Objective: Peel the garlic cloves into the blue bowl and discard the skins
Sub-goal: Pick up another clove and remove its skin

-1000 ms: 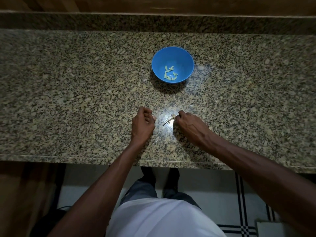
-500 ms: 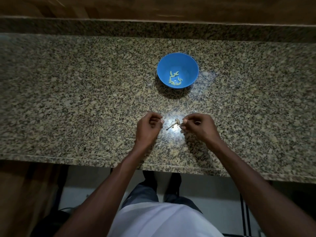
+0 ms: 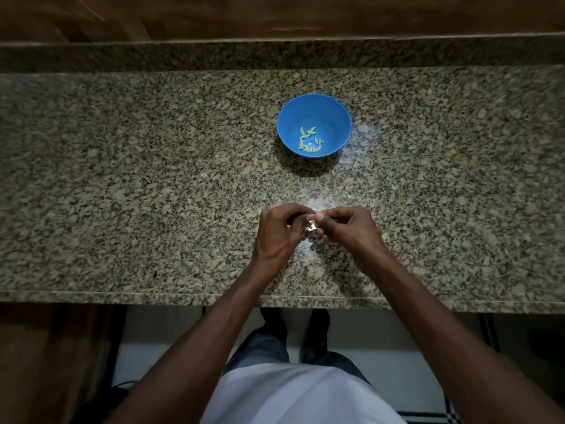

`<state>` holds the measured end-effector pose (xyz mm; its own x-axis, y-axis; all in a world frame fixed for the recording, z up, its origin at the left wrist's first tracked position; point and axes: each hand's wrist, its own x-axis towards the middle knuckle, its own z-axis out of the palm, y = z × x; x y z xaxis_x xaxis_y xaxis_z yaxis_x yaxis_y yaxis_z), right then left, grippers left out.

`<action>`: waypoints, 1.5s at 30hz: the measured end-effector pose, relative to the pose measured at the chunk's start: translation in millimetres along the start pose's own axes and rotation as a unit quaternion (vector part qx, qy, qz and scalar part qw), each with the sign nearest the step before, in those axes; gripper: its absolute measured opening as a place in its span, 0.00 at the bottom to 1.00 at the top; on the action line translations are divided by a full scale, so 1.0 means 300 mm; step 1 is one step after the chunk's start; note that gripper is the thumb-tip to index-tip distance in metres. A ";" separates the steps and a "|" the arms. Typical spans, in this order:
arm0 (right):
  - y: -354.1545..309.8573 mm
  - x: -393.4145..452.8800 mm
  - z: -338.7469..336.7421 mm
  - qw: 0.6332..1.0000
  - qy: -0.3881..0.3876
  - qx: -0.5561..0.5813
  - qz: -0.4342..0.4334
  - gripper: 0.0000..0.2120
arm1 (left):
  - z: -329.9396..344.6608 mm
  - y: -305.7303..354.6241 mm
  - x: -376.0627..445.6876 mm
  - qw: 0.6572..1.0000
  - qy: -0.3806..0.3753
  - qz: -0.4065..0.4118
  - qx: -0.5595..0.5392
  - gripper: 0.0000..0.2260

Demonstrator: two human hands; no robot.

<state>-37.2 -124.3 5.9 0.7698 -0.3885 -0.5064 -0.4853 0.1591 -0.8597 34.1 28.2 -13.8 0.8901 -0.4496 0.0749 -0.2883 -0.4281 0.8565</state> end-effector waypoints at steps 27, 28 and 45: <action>0.042 0.052 0.085 0.991 0.066 0.120 -0.005 0.08 | -0.085 -0.083 0.081 0.940 -0.109 -0.223 -0.232 0.06; 0.042 0.049 0.085 0.990 0.063 0.128 -0.002 0.08 | -0.088 -0.086 0.079 0.947 -0.121 -0.208 -0.212 0.06; 0.049 0.032 0.036 0.998 -0.015 0.065 0.007 0.09 | -0.064 -0.082 0.025 0.971 -0.094 -0.183 -0.121 0.09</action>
<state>-32.4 -115.8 -12.3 0.7766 -0.3584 -0.5181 -0.4391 0.2819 -0.8531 54.6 50.4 -24.5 0.8308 -0.4471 -0.3313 0.1459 -0.3995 0.9050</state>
